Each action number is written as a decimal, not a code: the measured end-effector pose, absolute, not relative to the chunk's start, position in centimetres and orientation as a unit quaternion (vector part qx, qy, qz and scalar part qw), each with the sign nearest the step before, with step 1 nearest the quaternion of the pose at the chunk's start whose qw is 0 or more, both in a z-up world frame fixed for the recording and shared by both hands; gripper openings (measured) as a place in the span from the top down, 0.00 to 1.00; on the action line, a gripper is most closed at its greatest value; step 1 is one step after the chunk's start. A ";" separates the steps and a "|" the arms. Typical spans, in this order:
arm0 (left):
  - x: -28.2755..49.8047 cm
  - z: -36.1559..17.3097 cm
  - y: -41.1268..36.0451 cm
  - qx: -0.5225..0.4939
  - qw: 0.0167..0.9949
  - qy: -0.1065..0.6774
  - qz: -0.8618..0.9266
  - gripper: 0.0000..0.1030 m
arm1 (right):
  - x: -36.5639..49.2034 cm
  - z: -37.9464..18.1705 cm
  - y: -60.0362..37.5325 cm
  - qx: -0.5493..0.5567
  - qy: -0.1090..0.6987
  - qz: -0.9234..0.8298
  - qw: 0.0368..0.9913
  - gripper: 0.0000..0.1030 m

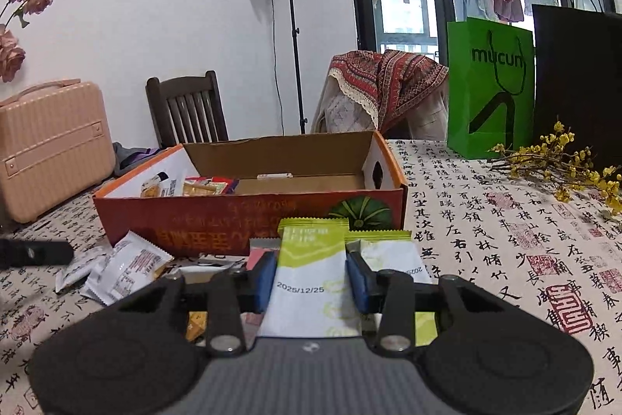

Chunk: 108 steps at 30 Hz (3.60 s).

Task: Organize snacks
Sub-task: 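Grasp a white sachet with the left tool while the right tool holds the green bars, then carry the white sachet over the box with the left tool while the right tool lifts a green bar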

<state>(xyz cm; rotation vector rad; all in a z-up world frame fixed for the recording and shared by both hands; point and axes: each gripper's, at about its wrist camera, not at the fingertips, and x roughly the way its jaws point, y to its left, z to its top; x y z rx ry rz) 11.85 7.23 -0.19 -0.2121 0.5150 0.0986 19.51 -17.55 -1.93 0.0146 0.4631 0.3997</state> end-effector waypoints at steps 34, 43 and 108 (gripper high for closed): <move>17.5 -4.1 11.9 -0.041 0.931 0.357 0.055 0.00 | 20.7 -3.4 -16.9 -0.002 0.289 0.188 0.939 0.61; 16.6 -3.4 11.7 -0.043 0.942 0.329 0.036 0.46 | 21.1 -3.7 -16.8 -0.002 0.299 0.187 0.936 0.61; 17.3 7.7 3.6 -0.091 0.974 0.209 0.008 0.48 | 22.3 4.2 -17.2 0.050 0.215 0.183 0.958 0.66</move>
